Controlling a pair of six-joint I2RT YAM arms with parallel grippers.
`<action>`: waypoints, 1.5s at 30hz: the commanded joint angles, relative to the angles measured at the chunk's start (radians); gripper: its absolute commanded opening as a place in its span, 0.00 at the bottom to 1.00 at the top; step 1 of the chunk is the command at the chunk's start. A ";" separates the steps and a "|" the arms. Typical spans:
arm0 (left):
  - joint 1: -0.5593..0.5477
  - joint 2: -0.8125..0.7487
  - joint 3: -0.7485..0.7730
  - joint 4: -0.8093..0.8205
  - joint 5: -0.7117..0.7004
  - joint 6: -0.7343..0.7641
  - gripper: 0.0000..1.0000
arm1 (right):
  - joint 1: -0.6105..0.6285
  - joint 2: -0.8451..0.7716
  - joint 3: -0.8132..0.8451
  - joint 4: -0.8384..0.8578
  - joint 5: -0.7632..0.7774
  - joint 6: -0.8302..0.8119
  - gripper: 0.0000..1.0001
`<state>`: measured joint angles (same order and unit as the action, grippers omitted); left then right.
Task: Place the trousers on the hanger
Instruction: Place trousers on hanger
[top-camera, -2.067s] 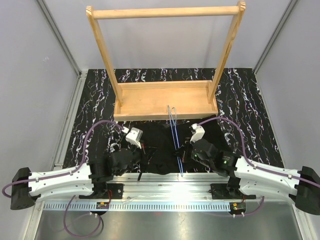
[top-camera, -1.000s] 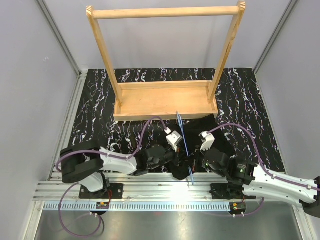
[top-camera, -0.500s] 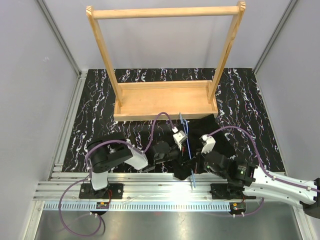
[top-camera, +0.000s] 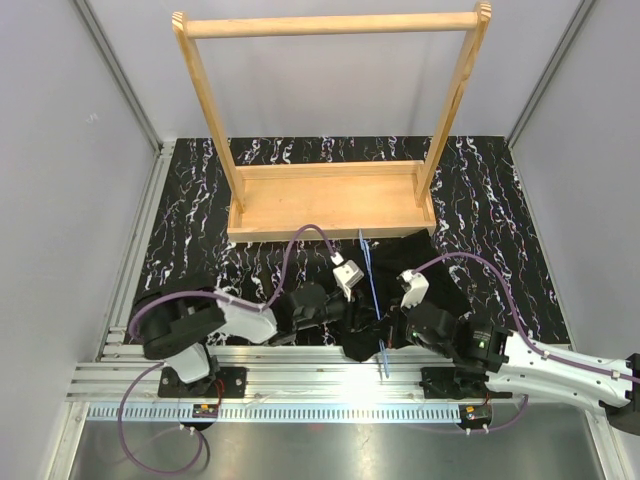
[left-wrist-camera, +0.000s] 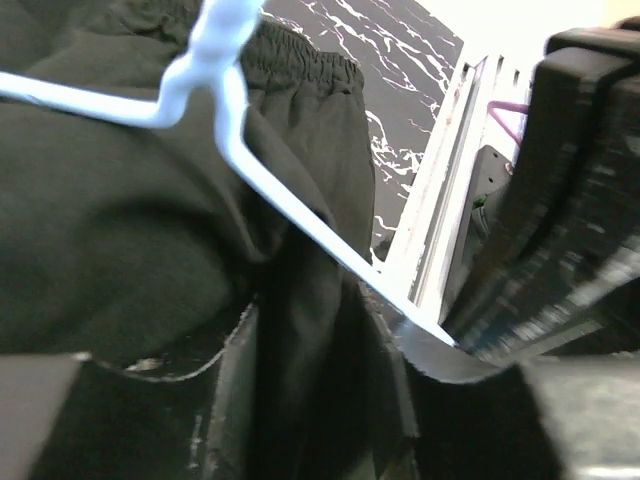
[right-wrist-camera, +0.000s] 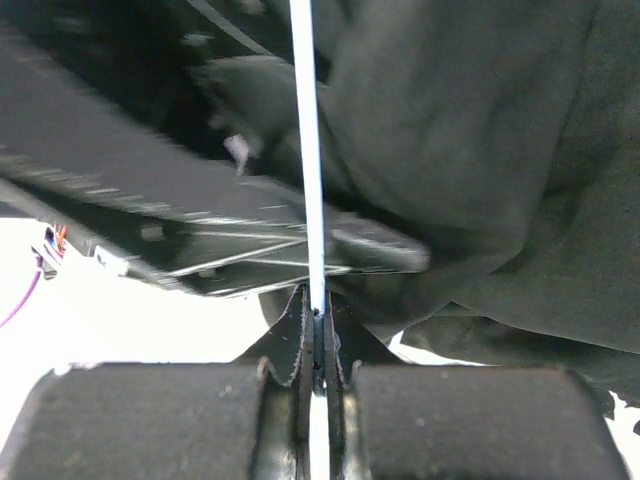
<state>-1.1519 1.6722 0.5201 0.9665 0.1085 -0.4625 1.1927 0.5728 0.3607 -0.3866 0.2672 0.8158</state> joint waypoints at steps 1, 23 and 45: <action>-0.005 -0.112 -0.040 -0.087 -0.064 0.056 0.43 | 0.005 0.004 0.007 0.043 0.014 0.014 0.00; -0.003 -0.488 -0.111 -0.160 -0.193 0.005 0.54 | 0.005 0.071 0.030 0.089 0.004 0.002 0.00; 0.110 0.030 -0.180 0.698 -0.115 -0.392 0.66 | 0.007 0.058 0.011 0.086 -0.014 0.009 0.00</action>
<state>-1.0454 1.6714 0.3286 1.2522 -0.0273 -0.7994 1.1965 0.6388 0.3645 -0.3210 0.2382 0.8165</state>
